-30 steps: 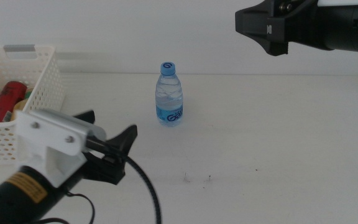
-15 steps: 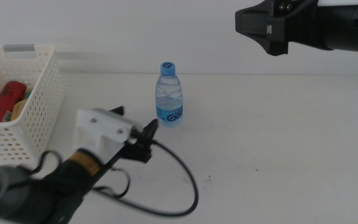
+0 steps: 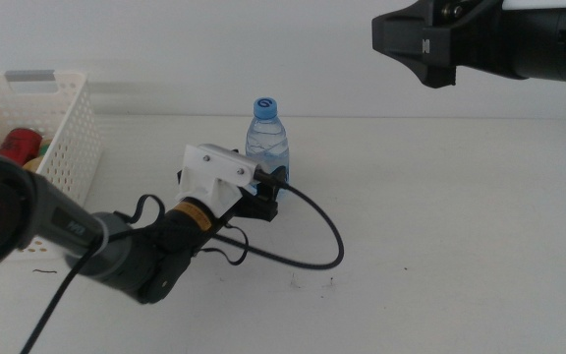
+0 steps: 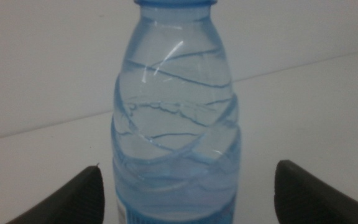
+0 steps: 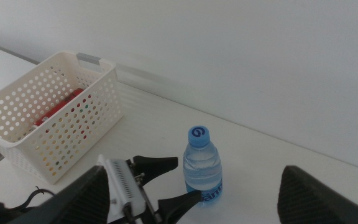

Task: Use arms to grab the bottles and put them into the dustbin to the left of the table.

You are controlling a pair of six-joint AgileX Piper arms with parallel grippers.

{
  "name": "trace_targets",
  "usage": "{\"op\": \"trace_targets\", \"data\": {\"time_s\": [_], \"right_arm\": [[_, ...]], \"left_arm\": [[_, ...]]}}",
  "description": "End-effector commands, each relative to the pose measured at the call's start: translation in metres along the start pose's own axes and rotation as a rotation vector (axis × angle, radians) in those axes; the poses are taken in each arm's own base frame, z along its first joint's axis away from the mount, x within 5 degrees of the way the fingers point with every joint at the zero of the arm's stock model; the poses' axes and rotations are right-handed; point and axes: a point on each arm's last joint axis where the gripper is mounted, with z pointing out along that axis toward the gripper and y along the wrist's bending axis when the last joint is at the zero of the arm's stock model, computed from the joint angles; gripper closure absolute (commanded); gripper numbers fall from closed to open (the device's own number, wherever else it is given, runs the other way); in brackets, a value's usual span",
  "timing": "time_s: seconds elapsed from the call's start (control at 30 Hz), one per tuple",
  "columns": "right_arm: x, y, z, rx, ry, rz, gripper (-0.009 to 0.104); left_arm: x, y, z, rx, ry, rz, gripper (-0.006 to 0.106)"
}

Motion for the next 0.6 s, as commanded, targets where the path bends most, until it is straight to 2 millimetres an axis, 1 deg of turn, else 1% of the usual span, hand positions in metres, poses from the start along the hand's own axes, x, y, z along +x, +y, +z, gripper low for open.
{"op": "trace_targets", "data": {"time_s": [0.0,0.1,0.27,0.5,0.57], "right_arm": [[-0.003,0.000,-0.002,0.004,-0.019,-0.012,0.013],[-0.003,0.000,-0.002,0.004,-0.019,-0.012,0.013],[-0.003,0.000,-0.002,0.003,-0.021,0.010,0.013],[-0.003,0.000,-0.002,0.003,-0.021,0.010,0.013],[-0.003,0.000,-0.002,0.003,-0.021,0.010,0.013]], "left_arm": [[0.000,0.003,0.011,-0.004,0.007,-0.007,0.007],[0.005,0.006,0.025,-0.010,0.027,-0.005,0.007],[0.008,0.009,0.046,-0.010,0.007,-0.002,0.007],[0.017,0.012,0.065,-0.020,0.011,-0.004,0.007],[0.019,0.013,0.068,-0.022,0.009,-0.013,0.007]]}}
